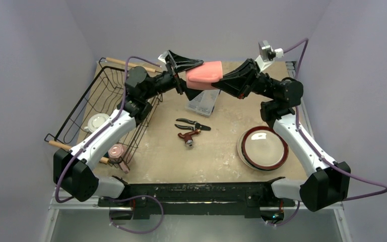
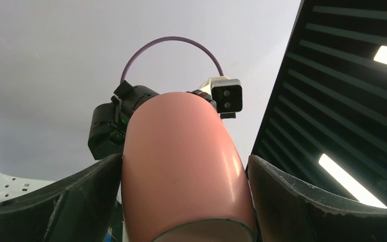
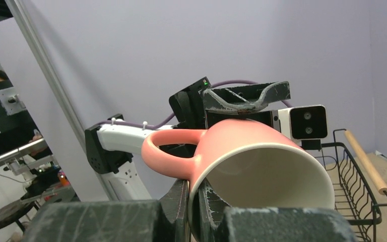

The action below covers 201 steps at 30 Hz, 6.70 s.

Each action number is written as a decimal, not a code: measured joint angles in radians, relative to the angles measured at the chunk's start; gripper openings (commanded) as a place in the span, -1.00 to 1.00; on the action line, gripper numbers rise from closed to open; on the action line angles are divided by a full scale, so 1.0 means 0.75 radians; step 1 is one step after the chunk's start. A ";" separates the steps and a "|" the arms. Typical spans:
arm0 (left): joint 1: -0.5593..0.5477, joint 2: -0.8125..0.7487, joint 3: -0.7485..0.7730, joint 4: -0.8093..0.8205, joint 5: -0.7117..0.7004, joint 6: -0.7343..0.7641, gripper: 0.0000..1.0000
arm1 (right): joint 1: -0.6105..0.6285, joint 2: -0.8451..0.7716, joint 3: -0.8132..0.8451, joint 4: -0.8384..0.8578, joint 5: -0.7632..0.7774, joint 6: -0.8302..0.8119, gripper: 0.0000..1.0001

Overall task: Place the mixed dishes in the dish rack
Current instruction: Turn the cup upside down in the dish rack.

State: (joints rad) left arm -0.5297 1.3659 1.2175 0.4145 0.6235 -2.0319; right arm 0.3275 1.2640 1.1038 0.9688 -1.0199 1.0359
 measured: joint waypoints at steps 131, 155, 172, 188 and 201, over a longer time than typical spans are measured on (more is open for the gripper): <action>0.682 0.193 -0.138 -1.767 -0.975 2.584 -0.95 | 0.034 0.097 0.365 -1.734 0.427 -0.769 0.81; 0.689 0.116 -0.182 -1.802 -0.985 2.513 0.89 | 0.034 0.107 0.362 -1.720 0.426 -0.769 0.82; 0.698 0.022 -0.168 -1.846 -0.991 2.499 0.92 | 0.034 0.119 0.360 -1.716 0.425 -0.769 0.82; 0.698 -0.027 -0.128 -1.937 -0.975 2.489 0.82 | 0.034 0.129 0.360 -1.707 0.426 -0.753 0.82; 0.698 -0.231 0.040 -2.057 -0.979 2.301 1.00 | 0.034 0.264 0.375 -1.743 0.454 -0.730 0.77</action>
State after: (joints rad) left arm -0.0063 1.1923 1.2476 -1.1286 -0.1108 -0.3061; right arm 0.3527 1.4624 1.3849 -0.3386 -0.6792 0.4881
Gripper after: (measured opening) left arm 0.998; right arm 0.902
